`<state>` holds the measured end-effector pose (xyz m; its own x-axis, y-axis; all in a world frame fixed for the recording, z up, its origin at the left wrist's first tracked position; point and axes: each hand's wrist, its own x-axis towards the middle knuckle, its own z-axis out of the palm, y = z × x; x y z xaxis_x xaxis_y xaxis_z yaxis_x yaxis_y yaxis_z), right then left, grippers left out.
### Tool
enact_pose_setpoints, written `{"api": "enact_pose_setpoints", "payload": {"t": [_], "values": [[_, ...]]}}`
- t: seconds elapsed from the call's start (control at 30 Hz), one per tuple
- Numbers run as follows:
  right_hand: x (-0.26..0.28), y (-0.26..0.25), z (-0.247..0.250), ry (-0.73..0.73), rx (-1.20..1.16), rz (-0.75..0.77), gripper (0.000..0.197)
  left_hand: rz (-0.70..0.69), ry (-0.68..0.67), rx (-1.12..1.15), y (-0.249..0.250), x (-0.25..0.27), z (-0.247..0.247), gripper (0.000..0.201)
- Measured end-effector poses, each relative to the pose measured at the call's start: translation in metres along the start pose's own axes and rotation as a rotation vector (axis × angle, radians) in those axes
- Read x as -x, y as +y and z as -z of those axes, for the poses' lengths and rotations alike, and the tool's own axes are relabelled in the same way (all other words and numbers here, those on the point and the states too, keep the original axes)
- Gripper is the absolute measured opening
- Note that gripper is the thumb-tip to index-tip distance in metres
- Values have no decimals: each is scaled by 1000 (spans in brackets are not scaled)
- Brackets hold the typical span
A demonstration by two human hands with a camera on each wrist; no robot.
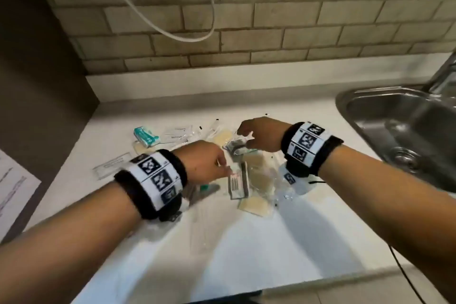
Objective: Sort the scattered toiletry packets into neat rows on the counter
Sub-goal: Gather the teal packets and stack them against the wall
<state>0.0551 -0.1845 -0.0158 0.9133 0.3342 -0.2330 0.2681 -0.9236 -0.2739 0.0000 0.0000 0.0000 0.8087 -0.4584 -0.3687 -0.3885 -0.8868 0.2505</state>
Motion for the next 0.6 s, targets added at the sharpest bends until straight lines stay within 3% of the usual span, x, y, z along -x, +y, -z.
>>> {"api": "enact_pose_setpoints", "payload": {"t": [0.17, 0.27, 0.4, 0.5, 0.6], "values": [[-29, 20, -18, -138, 167, -36, 58, 172, 10, 81, 38, -65, -24, 64], [-34, 32, -23, -57, 170, 16, 57, 272, -7, 75, 37, -82, -42, 79], [-39, 49, -25, -7, 196, 32, 55, 305, -46, 130, 42, -91, -33, 69], [-33, 73, -10, 137, -62, -74, 54, 287, 4, 145, 45, -99, -16, 60], [-29, 106, 2, 250, -124, -220, 54, 259, 119, 167, 53, -113, 0, 52]]}}
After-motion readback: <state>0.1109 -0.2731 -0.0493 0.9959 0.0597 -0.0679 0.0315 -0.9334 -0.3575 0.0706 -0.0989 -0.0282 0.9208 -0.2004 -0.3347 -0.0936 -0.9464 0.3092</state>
